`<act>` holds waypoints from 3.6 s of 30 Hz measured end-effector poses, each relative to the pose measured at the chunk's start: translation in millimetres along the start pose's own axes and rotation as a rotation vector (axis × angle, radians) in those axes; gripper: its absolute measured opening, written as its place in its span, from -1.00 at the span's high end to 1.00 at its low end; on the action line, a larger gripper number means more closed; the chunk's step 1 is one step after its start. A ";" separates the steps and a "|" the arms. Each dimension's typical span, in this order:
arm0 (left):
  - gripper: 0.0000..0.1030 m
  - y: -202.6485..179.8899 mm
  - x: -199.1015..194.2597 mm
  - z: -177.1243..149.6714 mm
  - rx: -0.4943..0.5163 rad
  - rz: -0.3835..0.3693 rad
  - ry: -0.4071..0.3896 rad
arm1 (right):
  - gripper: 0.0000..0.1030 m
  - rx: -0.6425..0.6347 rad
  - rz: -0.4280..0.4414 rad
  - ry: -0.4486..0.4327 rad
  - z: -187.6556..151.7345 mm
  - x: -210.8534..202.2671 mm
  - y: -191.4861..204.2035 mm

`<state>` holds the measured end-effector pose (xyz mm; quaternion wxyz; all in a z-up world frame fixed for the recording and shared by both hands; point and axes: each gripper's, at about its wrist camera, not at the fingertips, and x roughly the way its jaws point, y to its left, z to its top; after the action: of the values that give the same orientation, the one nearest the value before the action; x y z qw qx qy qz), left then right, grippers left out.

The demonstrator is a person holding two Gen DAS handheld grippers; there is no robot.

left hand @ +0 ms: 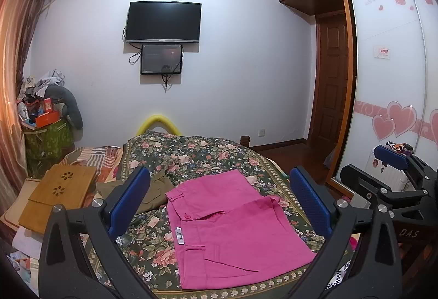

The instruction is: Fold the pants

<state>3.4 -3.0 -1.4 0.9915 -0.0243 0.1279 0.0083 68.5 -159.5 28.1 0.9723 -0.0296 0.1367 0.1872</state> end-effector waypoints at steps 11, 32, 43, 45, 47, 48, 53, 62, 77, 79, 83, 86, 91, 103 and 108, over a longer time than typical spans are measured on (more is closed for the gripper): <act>-1.00 1.4 2.4 0.3 -0.010 0.001 0.008 | -0.99 -0.002 0.000 0.003 -0.5 -0.3 -0.9; -1.00 -0.3 5.5 -2.1 -0.001 0.002 0.014 | -0.99 -0.003 0.002 0.013 -2.5 2.8 0.4; -1.00 13.6 53.7 -17.4 -0.019 0.003 0.127 | -0.99 0.012 0.002 0.117 -20.0 41.3 -9.4; -1.00 18.6 70.2 -23.2 -0.023 0.010 0.166 | -0.99 0.015 -0.008 0.155 -27.7 54.6 -14.5; -1.00 25.4 90.1 -31.0 -0.028 0.018 0.209 | -0.99 0.013 -0.019 0.195 -36.8 70.3 -20.6; -1.00 29.6 101.4 -35.6 -0.032 0.019 0.233 | -0.99 0.011 -0.027 0.221 -42.5 79.5 -24.7; -1.00 52.7 159.6 -62.7 -0.040 0.040 0.377 | -0.99 0.011 -0.058 0.336 -67.9 116.6 -48.9; -0.38 98.1 256.1 -133.9 -0.157 -0.065 0.751 | -0.95 0.087 -0.045 0.569 -118.2 183.7 -98.9; 0.32 94.0 316.1 -167.4 -0.052 -0.056 0.862 | 0.02 0.118 0.112 0.671 -139.5 260.7 -108.6; 0.32 96.1 320.6 -170.1 -0.030 -0.034 0.858 | 0.03 0.107 0.117 0.685 -141.9 269.4 -107.0; 0.31 98.2 323.1 -172.2 -0.002 -0.019 0.849 | 0.76 0.123 0.154 0.741 -152.8 288.3 -106.4; 0.30 97.2 326.7 -173.6 0.041 0.002 0.837 | 0.86 0.167 0.174 0.745 -155.6 287.9 -109.6; 0.31 105.7 336.0 -170.9 0.013 0.000 0.860 | 0.91 0.186 0.155 0.773 -156.1 280.8 -113.4; 0.30 118.7 345.3 -141.2 -0.030 -0.015 0.821 | -0.01 0.215 0.133 0.648 -103.0 258.4 -140.3; 0.30 128.0 380.0 -162.9 -0.161 -0.097 0.951 | -0.01 0.246 0.092 0.672 -107.7 301.1 -148.8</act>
<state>326.7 120.5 -261.2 0.8173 -0.1079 0.5646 -0.0404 365.2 -202.2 -157.8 0.8598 0.0339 0.4716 0.1928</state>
